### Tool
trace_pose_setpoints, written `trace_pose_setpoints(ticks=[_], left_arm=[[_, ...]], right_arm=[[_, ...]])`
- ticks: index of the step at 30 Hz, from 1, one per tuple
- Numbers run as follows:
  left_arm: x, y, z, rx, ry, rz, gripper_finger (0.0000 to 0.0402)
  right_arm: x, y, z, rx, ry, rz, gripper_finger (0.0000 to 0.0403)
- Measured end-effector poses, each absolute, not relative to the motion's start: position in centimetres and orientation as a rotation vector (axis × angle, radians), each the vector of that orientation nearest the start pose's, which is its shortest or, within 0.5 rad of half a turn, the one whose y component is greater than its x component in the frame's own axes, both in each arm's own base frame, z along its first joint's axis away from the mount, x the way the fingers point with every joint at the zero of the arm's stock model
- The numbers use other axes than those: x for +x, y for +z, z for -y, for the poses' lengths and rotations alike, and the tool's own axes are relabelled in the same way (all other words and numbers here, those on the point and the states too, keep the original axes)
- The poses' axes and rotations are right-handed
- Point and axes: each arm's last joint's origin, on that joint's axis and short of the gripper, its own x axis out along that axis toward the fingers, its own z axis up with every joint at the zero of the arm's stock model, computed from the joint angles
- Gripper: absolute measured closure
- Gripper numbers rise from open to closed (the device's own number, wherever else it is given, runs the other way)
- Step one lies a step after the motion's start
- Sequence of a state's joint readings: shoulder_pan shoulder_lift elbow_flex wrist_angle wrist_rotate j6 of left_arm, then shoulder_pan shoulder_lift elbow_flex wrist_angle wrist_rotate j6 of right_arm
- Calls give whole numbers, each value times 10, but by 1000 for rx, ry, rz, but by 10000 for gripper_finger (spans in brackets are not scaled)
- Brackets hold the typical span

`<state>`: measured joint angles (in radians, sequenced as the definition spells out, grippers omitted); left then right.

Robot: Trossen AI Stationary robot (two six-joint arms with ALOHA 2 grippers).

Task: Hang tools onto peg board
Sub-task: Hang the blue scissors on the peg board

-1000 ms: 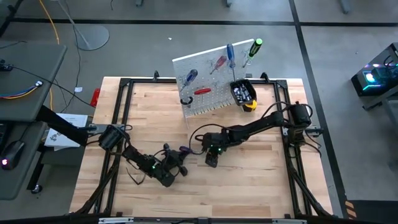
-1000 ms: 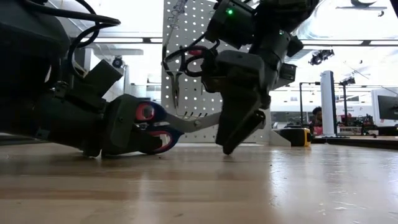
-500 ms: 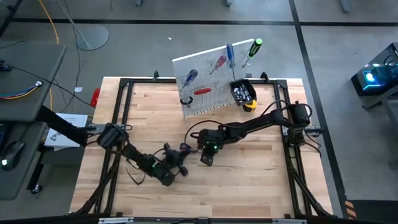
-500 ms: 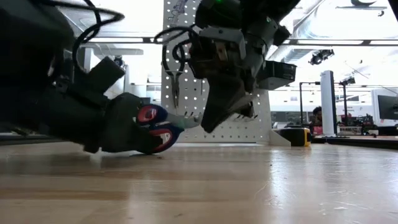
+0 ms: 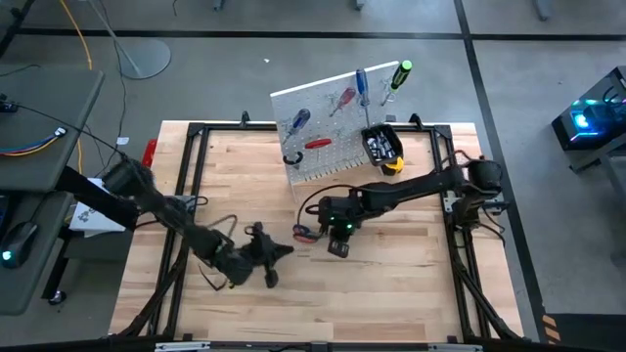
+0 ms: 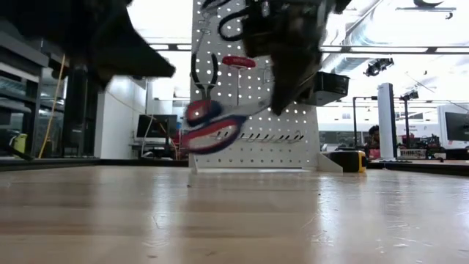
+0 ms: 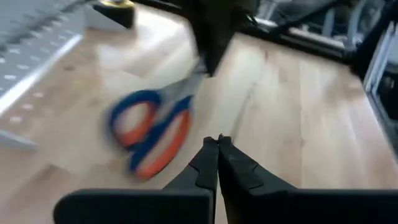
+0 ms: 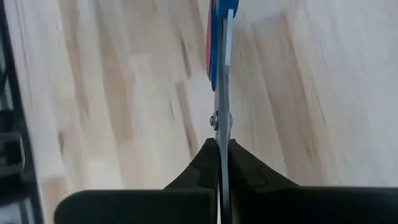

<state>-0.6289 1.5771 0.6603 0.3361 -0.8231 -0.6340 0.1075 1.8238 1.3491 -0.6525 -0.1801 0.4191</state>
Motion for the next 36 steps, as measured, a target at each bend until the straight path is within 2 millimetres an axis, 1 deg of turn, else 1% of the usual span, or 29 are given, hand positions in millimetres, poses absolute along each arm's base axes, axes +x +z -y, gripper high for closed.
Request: trace_pose_setpoints(ticks=[5,8,11,14,16,18,21,23,26,28,30,33,36], left_arm=[[223,206,134,-249,359,-334,401],[211,225,121,-259,388,-307,400],[208,239,107,-295,454,-245,387],[210,249,89,-244,545,-197,361],[214,254,75,-225,608,-170,340],[219,262,61,-290,658,-99,317],[228,278,42,-401,658,42,285],[232,291,32,-467,606,152,267],[234,311,22,-601,433,340,249],[234,318,20,-678,328,409,241],[235,321,20,-725,255,428,237],[238,329,21,-734,231,441,235],[249,339,22,-667,239,442,235]], right_arm=[[339,238,-47,335,-26,-1239,402],[319,259,-43,337,-90,-1207,402],[299,277,-37,371,-209,-1112,402],[284,298,-30,404,-343,-932,402],[278,312,-25,427,-397,-802,402],[276,324,-22,448,-421,-682,402],[278,344,-21,446,-383,-507,403],[281,355,-22,444,-342,-403,403],[286,367,-24,443,-286,-283,403],[289,375,-26,435,-256,-199,403],[291,382,-26,429,-235,-124,403],[293,388,-26,417,-205,-63,403],[295,392,-23,408,-186,-25,403]])
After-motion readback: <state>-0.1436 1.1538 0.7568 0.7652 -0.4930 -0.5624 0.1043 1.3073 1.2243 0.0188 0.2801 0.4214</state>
